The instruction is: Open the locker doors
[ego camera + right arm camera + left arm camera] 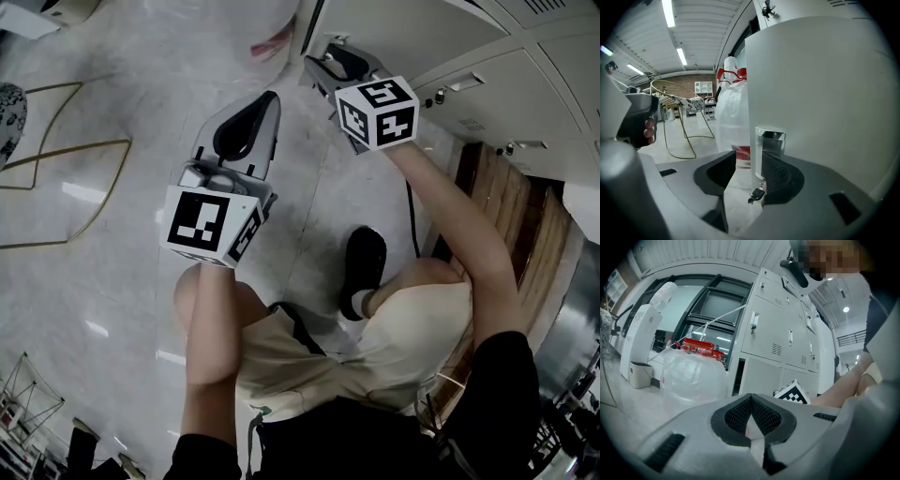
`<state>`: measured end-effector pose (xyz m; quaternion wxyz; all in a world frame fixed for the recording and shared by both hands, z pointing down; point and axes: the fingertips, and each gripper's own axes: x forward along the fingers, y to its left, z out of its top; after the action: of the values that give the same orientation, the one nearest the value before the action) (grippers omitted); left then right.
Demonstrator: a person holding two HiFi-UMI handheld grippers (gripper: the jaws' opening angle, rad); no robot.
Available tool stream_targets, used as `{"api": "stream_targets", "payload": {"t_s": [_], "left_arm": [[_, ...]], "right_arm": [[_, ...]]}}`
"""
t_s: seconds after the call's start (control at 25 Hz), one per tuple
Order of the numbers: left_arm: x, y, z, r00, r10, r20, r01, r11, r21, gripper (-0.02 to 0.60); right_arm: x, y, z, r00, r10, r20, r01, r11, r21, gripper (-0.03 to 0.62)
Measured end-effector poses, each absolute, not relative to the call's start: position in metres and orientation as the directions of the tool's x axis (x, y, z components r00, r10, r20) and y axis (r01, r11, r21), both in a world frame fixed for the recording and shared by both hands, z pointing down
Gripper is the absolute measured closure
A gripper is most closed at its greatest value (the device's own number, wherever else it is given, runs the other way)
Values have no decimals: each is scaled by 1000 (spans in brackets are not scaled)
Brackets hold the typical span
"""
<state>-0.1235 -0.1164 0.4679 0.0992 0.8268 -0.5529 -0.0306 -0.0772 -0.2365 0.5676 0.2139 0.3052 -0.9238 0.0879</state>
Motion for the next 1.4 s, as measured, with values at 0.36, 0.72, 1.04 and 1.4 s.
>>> {"api": "stream_targets", "payload": {"t_s": [0.36, 0.72, 1.04, 1.4], "left_arm": [[-110, -114, 469, 428, -902, 58, -893, -412, 183, 566], [-103, -121, 479, 460, -886, 63, -876, -442, 193, 566], [-93, -125, 490, 498, -864, 77, -858, -477, 191, 566], [-79, -127, 496, 533, -842, 81, -839, -513, 180, 566]], "right_arm": [[-61, -198, 567, -745, -493, 450, -555, 832, -9, 433], [-43, -170, 566, -793, -422, 440, -472, 882, -5, 434], [-18, -142, 566, -801, -402, 443, -440, 898, 19, 434], [13, -122, 565, -779, -465, 420, -518, 855, -13, 444]]}}
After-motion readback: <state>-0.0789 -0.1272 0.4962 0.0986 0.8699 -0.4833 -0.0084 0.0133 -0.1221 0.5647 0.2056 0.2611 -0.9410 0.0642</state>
